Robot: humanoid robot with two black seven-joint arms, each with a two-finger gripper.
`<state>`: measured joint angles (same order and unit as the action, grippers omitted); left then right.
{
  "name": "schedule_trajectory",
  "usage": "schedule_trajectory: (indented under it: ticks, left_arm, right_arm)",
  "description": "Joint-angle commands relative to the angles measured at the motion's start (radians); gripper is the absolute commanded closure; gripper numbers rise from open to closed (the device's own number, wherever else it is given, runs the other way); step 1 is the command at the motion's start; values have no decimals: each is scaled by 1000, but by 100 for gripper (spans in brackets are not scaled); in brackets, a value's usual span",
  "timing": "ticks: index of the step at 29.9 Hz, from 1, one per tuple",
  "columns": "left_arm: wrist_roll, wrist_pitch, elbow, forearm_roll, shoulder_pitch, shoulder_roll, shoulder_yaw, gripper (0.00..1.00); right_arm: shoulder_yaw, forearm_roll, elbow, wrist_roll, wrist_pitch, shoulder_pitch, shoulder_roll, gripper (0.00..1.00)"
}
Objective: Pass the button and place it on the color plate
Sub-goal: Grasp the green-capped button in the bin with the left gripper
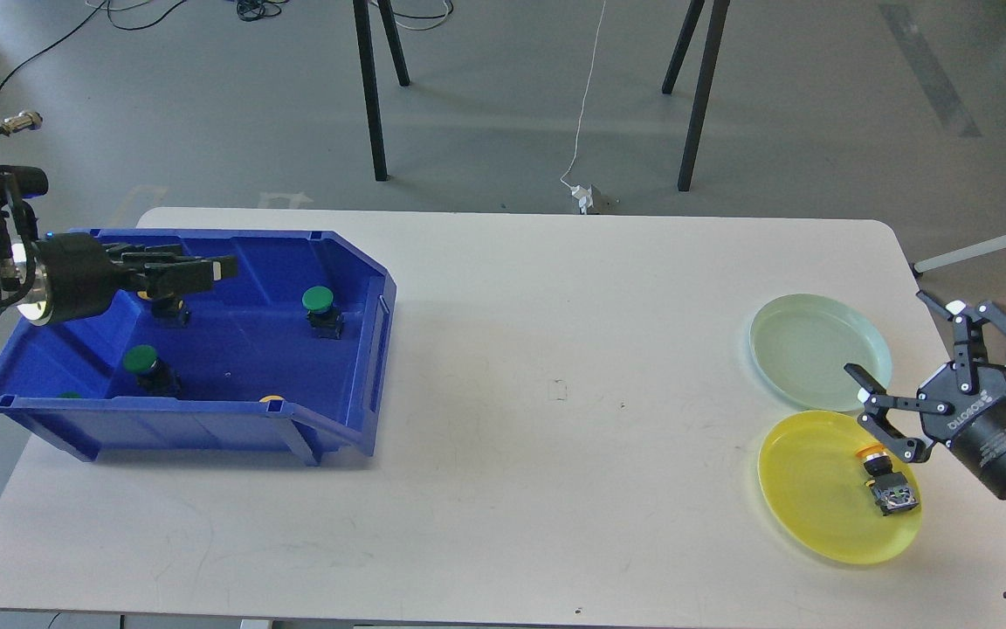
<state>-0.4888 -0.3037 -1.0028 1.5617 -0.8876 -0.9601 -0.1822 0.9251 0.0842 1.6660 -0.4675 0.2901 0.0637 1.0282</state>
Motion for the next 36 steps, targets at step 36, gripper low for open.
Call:
schedule_trajectory:
  ticks: [36]
  left_arm:
    - [0,-60,421,38,1,218,191,7]
  right_arm:
    - [195,45,-29,38,121,-90,-137,1]
